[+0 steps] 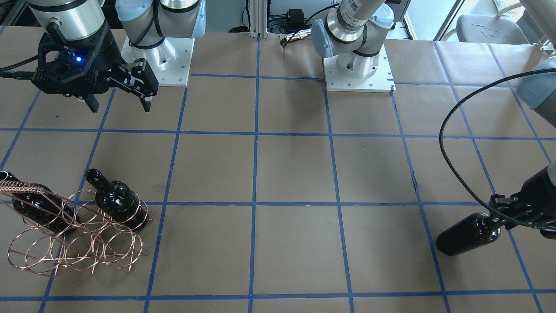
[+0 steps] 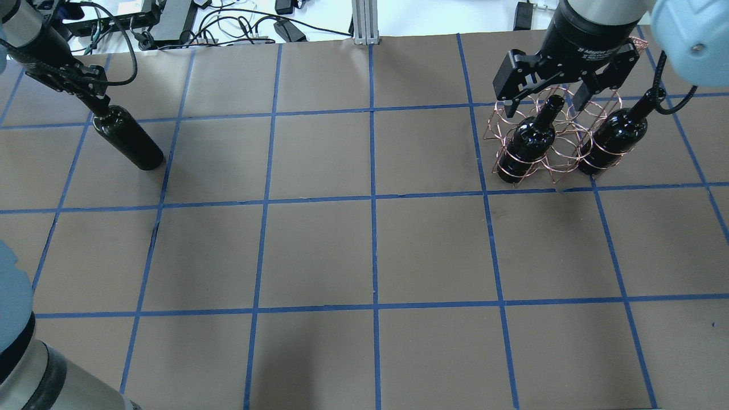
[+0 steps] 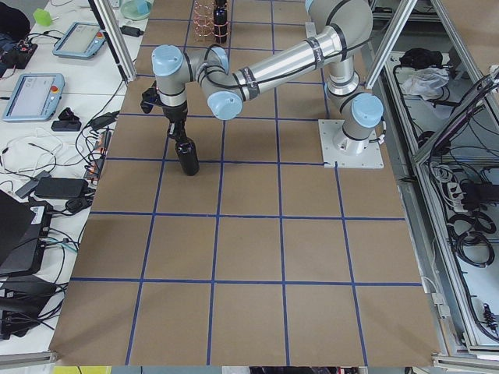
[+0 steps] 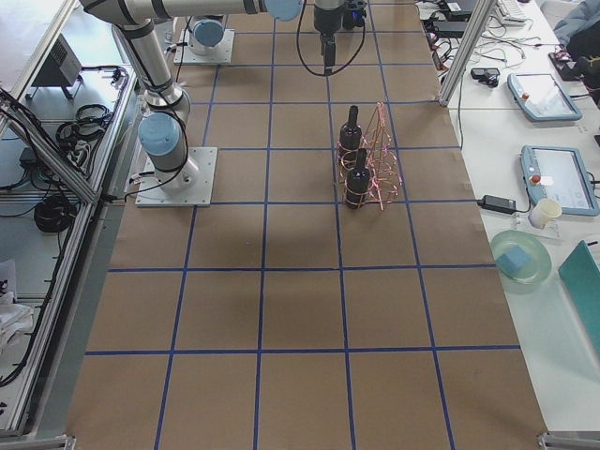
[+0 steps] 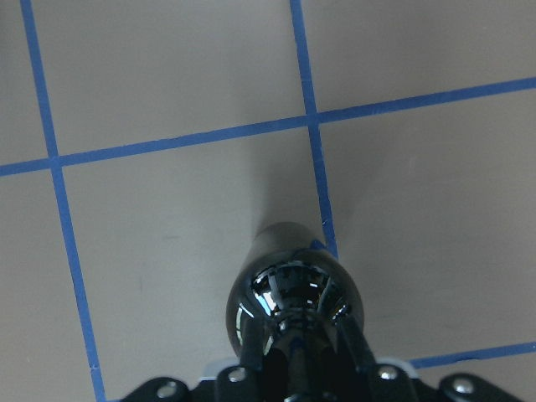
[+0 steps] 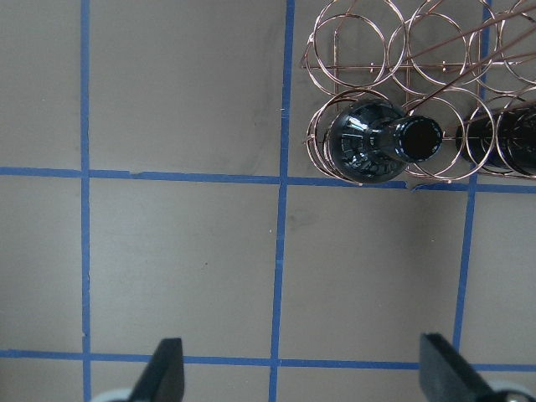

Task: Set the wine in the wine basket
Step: 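Carry the bottle with the left gripper toward the table center and set it upright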

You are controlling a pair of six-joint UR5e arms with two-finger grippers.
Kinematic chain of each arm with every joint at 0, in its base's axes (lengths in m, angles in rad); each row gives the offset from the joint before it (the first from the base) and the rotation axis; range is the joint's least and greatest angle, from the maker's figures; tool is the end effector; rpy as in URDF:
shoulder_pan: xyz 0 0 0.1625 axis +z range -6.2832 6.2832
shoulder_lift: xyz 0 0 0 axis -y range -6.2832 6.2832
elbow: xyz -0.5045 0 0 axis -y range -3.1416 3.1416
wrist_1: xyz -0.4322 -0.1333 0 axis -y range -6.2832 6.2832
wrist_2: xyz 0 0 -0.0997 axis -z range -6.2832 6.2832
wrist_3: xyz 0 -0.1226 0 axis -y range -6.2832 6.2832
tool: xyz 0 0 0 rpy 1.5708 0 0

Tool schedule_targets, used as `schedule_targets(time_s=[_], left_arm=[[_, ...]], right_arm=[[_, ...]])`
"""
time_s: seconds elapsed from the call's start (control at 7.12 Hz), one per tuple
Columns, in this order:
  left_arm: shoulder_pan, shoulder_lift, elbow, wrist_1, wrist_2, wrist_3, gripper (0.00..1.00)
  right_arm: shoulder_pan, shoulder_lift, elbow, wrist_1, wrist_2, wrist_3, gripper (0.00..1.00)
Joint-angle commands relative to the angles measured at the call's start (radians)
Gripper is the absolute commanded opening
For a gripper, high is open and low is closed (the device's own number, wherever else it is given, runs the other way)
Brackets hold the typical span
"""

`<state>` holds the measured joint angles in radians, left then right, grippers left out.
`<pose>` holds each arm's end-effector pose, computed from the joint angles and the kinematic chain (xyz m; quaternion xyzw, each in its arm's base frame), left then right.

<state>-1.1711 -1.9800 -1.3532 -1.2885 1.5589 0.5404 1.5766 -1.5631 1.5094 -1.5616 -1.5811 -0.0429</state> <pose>0.1620 -0.7299 0.4300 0.0705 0.9965 -0.0431 0.0152 0.1352 -0.5397 0.5721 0.0242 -0.9994 0.0222 0.0056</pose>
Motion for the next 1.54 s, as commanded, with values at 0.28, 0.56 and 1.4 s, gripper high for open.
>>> schedule_targets(time_s=[0.28, 0.56, 1.4], left_arm=[[-0.186, 0.114, -0.062, -0.038, 0.0, -0.257, 0.0], [-0.325, 0.183, -0.145, -0.04, -0.04, -0.373, 0.0], [-0.706, 0.245, -0.296, -0.021, -0.03, -0.619, 0.0]], right_arm=[[-0.001, 0.0, 0.0, 0.0, 0.0, 0.0, 0.99], [0.0, 0.0, 0.0, -0.002, 0.0, 0.0, 0.99], [-0.003, 0.0, -0.001, -0.002, -0.002, -0.003, 0.99]])
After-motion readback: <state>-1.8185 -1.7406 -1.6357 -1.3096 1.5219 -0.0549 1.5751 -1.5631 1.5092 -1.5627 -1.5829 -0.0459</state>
